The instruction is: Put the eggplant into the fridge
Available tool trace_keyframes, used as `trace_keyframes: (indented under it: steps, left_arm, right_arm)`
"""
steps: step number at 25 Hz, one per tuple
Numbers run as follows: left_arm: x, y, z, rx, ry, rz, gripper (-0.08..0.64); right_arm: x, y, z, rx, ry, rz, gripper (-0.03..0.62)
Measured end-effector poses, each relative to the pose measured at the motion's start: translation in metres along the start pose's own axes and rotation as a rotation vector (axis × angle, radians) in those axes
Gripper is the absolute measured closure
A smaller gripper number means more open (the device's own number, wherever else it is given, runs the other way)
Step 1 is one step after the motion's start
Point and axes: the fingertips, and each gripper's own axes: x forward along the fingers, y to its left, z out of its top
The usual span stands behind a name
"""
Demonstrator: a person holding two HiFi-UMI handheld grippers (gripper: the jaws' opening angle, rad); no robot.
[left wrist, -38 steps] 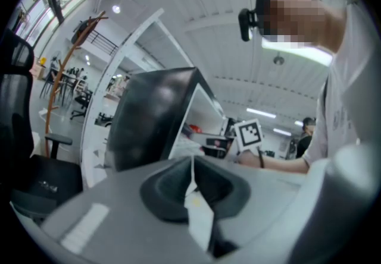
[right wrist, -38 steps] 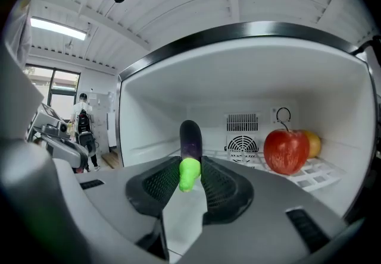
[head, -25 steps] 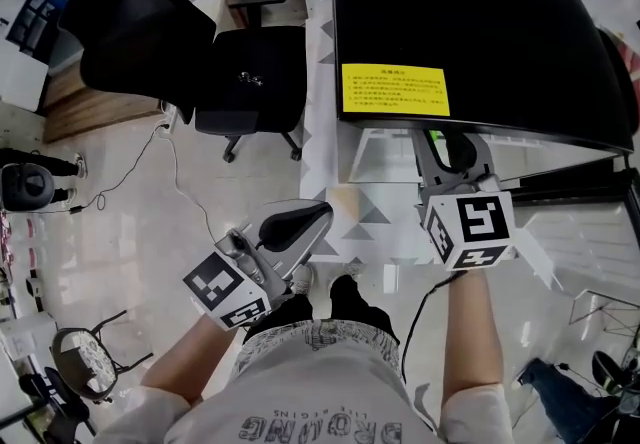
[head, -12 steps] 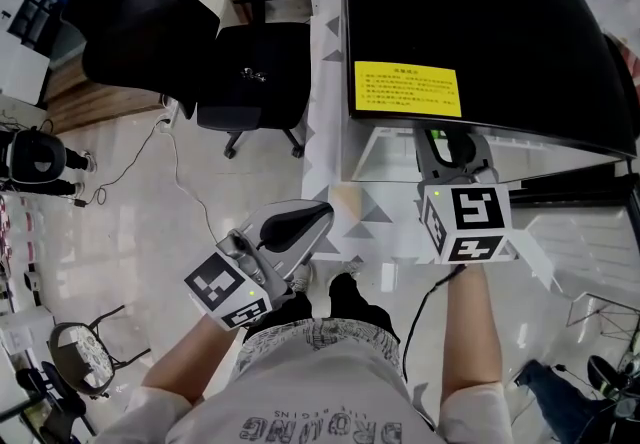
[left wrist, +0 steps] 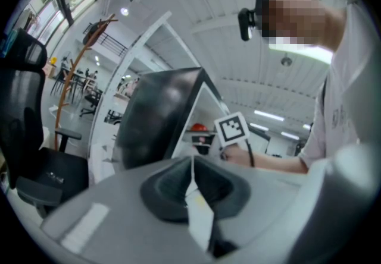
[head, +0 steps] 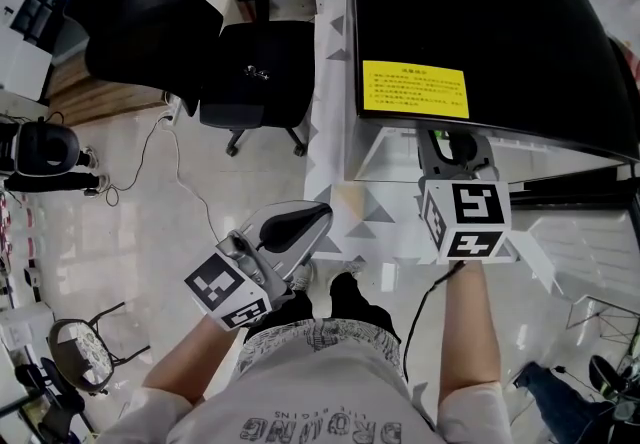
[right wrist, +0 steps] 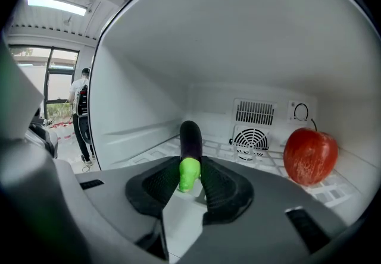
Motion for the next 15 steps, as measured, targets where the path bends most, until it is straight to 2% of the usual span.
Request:
trace_keyframes:
  steps: [15]
  left_arm:
    - [-0.0016,-0.0052,0.0005,0.004,0.001,0.000,0.545]
  right_arm:
    - [0.0006,0.0001,0.0001,0.004,0.014,0.000,0.485]
